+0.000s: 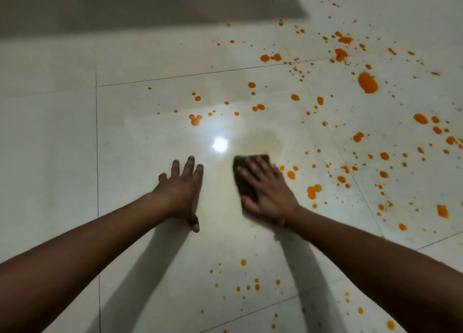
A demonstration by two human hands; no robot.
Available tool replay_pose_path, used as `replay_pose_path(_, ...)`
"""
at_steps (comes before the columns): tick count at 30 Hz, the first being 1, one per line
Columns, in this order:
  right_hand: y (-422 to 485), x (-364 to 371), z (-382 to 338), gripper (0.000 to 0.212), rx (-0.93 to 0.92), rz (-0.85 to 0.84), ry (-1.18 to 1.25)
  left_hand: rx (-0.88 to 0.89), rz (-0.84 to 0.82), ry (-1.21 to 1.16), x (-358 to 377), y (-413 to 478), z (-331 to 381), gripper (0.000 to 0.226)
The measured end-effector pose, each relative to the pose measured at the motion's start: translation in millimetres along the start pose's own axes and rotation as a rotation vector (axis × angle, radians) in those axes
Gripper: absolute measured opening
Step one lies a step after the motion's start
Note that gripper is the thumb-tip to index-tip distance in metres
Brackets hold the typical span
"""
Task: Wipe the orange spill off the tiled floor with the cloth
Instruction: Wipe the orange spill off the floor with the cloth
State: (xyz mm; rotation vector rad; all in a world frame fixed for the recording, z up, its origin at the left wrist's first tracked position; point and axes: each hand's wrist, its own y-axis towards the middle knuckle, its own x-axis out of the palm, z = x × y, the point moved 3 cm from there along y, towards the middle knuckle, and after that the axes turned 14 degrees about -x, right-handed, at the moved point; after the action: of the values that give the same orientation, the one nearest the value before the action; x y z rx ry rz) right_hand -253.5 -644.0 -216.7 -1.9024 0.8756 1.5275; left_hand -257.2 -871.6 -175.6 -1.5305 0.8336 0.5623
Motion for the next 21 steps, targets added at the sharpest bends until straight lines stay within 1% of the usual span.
replay_pose_path(1,18,-9,19,0.077,0.249,0.068,0.014,0.011,0.027,0.010,-1,1,1,0.148)
replay_pose_path(2,33,-14,24,0.077,0.474,0.086,0.046,0.026,0.050,0.017,-4,4,1,0.146)
replay_pose_path(3,42,-14,13,0.077,0.565,0.086,0.067,0.040,0.057,0.018,-9,6,1,0.145)
replay_pose_path(4,43,-10,-10,0.076,0.505,0.104,0.062,0.053,0.052,0.015,-13,7,1,0.146)
replay_pose_path(6,11,6,-69,0.075,0.156,0.046,0.056,0.085,0.052,0.044,-19,10,5,0.148)
replay_pose_path(7,-20,13,-85,0.074,0.016,-0.004,0.064,0.115,0.056,0.068,-20,9,9,0.148)
replay_pose_path(8,-43,11,-80,0.075,-0.045,-0.023,0.062,0.144,0.054,0.076,-20,9,14,0.147)
replay_pose_path(9,-53,12,-61,0.075,-0.041,-0.001,0.039,0.166,0.045,0.067,-20,9,19,0.146)
replay_pose_path(10,-54,9,-39,0.076,0.078,0.026,0.021,0.185,0.032,0.051,-19,9,25,0.146)
replay_pose_path(11,-47,1,-14,0.077,0.278,0.084,0.029,0.192,0.026,0.029,-18,8,29,0.145)
replay_pose_path(12,-33,-7,-2,0.078,0.476,0.104,0.050,0.193,0.027,0.017,-17,8,35,0.144)
replay_pose_path(13,-24,-7,-9,0.078,0.594,0.107,0.086,0.195,0.034,0.022,-16,8,38,0.143)
replay_pose_path(14,-22,-2,-33,0.078,0.597,0.119,0.099,0.194,0.047,0.028,-14,9,38,0.142)
replay_pose_path(15,-26,6,-68,0.077,0.502,0.126,0.111,0.191,0.063,0.027,-13,10,37,0.142)
replay_pose_path(17,-70,21,-140,0.077,0.198,0.035,0.137,0.202,0.066,0.015,-9,12,33,0.143)
replay_pose_path(18,-92,24,-150,0.077,0.112,0.000,0.135,0.207,0.066,0.010,-7,13,32,0.142)
replay_pose_path(19,-102,28,-145,0.077,0.072,-0.006,0.130,0.208,0.072,0.009,-6,13,31,0.141)
replay_pose_path(20,-99,28,-134,0.077,0.116,0.014,0.106,0.206,0.077,0.004,-5,14,31,0.139)
replay_pose_path(21,-85,26,-121,0.076,0.236,0.055,0.070,0.208,0.076,-0.006,-4,15,32,0.137)
